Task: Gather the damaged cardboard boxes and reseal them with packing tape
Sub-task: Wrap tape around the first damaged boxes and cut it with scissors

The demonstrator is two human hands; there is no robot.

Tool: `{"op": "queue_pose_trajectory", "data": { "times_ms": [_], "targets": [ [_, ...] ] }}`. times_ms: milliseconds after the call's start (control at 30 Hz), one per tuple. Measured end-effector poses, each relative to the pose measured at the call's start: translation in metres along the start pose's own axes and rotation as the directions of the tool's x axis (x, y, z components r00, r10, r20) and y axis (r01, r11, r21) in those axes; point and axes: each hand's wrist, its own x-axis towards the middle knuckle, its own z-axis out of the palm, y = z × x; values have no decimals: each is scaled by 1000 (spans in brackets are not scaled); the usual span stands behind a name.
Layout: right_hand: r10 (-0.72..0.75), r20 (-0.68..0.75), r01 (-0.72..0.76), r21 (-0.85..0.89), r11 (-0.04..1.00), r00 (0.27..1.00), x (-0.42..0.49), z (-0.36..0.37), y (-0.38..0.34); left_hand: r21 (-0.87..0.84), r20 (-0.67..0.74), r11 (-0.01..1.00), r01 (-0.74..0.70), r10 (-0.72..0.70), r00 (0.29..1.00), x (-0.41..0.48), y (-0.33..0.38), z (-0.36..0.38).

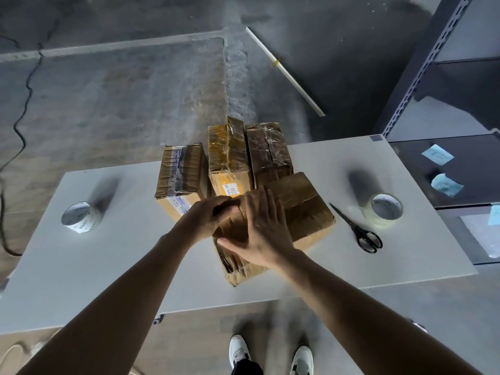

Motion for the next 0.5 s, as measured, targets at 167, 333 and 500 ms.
{"op": "queue_pose_trajectory", "data": {
  "times_ms": [167, 333, 500],
  "targets": [
    [122, 3, -121, -32, 992, 993, 6, -6, 11, -24, 22, 999, -43, 44, 999, -2, 3, -5],
    [197, 14, -196, -37, 980, 980, 8, -11, 14, -14, 26, 999, -38, 39, 999, -5, 2, -6],
    [340, 8, -340, -53, 939, 940, 11, -31, 52, -35, 63, 999, -39, 41, 997, -3, 1, -9]
  ]
}}
